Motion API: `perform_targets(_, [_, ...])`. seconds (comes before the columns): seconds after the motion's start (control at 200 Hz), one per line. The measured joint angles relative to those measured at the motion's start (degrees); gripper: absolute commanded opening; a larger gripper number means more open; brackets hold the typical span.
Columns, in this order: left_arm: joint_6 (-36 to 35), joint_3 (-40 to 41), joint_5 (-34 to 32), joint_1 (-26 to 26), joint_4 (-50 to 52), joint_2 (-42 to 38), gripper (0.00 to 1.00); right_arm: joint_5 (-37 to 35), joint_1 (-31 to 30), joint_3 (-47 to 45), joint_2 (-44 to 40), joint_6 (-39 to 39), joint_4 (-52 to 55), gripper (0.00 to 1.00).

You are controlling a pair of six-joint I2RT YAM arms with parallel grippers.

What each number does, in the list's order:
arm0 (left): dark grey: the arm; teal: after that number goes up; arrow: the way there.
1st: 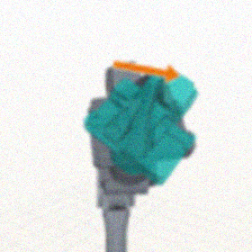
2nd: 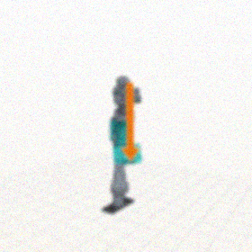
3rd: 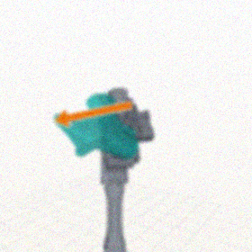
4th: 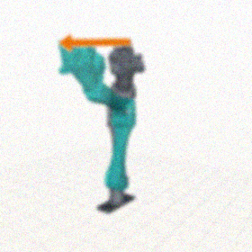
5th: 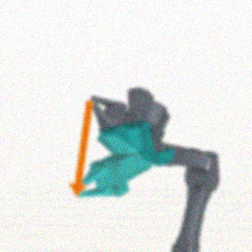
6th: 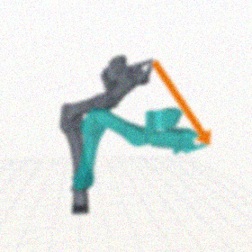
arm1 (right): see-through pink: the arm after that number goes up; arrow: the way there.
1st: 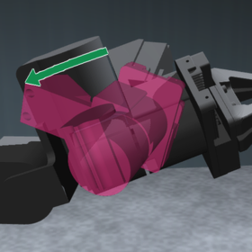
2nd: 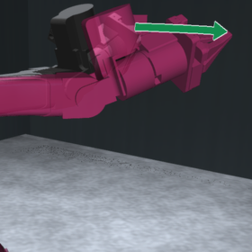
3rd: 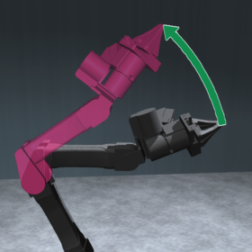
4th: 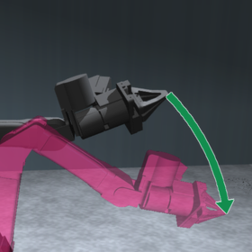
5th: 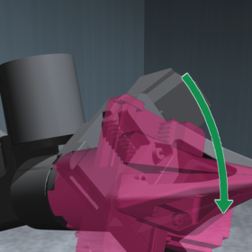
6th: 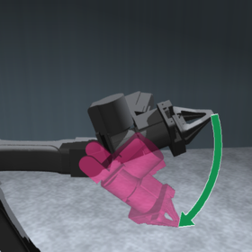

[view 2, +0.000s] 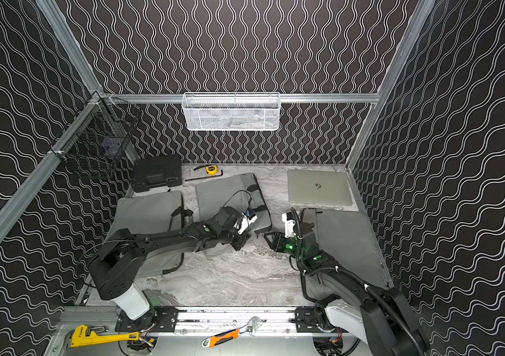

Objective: Open the zippered laptop bag and take out the laptop
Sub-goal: Unzip the zipper on the zippered laptop bag.

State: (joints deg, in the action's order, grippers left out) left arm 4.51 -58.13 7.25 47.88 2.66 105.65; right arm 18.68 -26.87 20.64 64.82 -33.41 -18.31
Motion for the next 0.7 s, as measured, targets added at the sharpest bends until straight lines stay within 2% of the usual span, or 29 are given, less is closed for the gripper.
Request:
perform_targets(0.11, [0.02, -0.04, 1.31, -0.72, 0.00, -0.26, 0.00, -0.76, -3.63, 1.88, 3.96, 0.02, -2.03, 0.56])
perform_targets(0.28, [0.31, -0.02, 1.86, -0.96, 0.07, -0.07, 0.00, -4.90, -7.06, 4.50, 8.17, -0.20, -2.99, 0.57])
perform_targets(0.5, [1.51, 1.44, 2.12, -1.01, -0.90, -1.11, 0.00, -13.55, -9.35, 9.46, 10.14, -0.04, 1.53, 0.51])
perform_targets(0.701, [1.57, 2.54, 2.14, -1.05, -2.51, -1.51, 0.00, -16.59, -10.95, 10.99, 10.10, 2.49, 3.48, 0.43])
